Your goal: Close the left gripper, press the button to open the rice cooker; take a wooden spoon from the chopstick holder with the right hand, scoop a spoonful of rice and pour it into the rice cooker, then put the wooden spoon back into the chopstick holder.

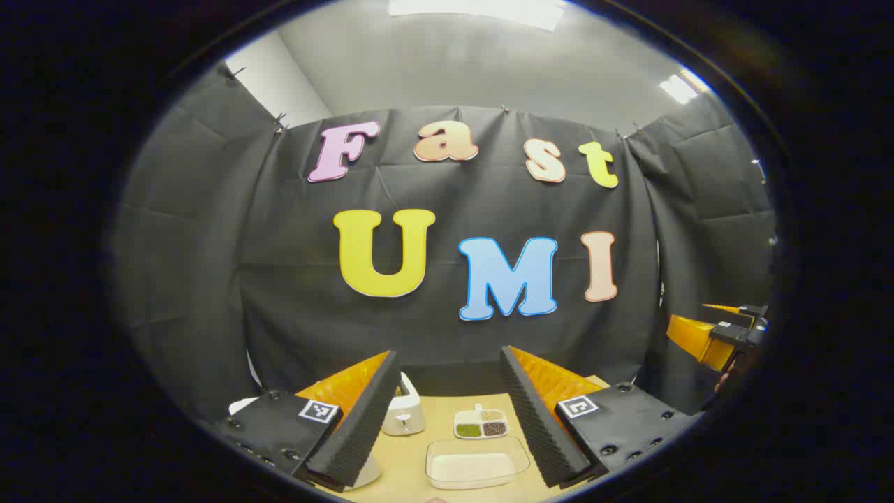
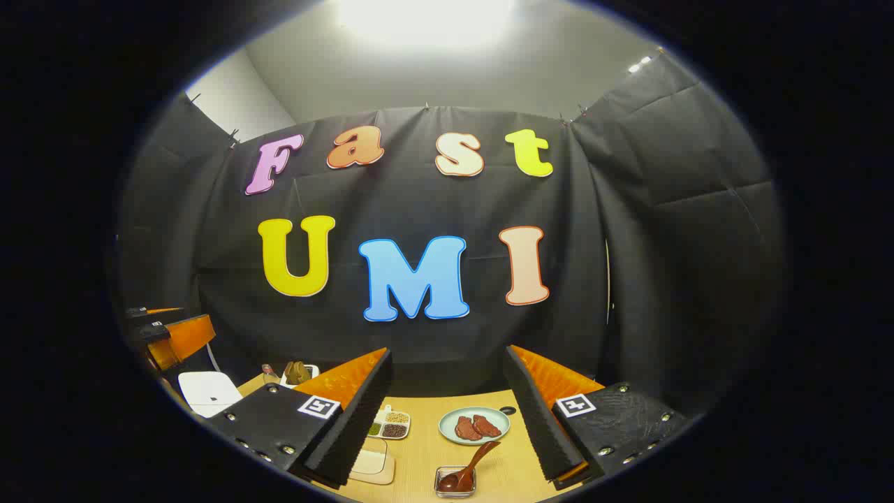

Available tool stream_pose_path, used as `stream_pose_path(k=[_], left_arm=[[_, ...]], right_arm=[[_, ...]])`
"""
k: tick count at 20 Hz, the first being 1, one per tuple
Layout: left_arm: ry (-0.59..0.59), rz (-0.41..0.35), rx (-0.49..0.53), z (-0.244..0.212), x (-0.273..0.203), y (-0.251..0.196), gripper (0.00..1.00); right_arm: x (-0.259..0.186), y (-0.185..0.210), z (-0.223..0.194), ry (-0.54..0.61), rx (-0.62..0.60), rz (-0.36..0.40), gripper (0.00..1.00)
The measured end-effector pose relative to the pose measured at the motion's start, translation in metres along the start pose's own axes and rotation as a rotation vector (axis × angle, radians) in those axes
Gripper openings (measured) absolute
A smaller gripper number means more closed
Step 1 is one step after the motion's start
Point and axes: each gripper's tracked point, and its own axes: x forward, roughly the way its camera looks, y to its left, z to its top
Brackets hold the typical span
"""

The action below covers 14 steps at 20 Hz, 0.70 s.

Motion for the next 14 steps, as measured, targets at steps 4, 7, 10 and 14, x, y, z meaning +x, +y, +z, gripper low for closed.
stream_pose_path(k=[4, 7, 10, 14], left_arm=[[-0.011, 0.019, 0.015, 0.004, 0.001, 0.011, 0.97], [-0.021, 0.029, 0.010, 0.007, 0.006, 0.018, 0.98], [-0.016, 0.048, 0.004, 0.003, 0.008, 0.023, 0.97], [-0.016, 0.054, 0.016, -0.001, 0.013, 0.025, 0.98]], right_arm=[[0.009, 0.007, 0.000, 0.000, -0.006, 0.014, 0.97], [0.014, 0.012, 0.001, 0.000, -0.010, 0.020, 0.97], [0.017, 0.015, 0.001, -0.001, -0.014, 0.027, 0.97], [0.022, 0.018, -0.004, 0.009, -0.022, 0.040, 0.97]])
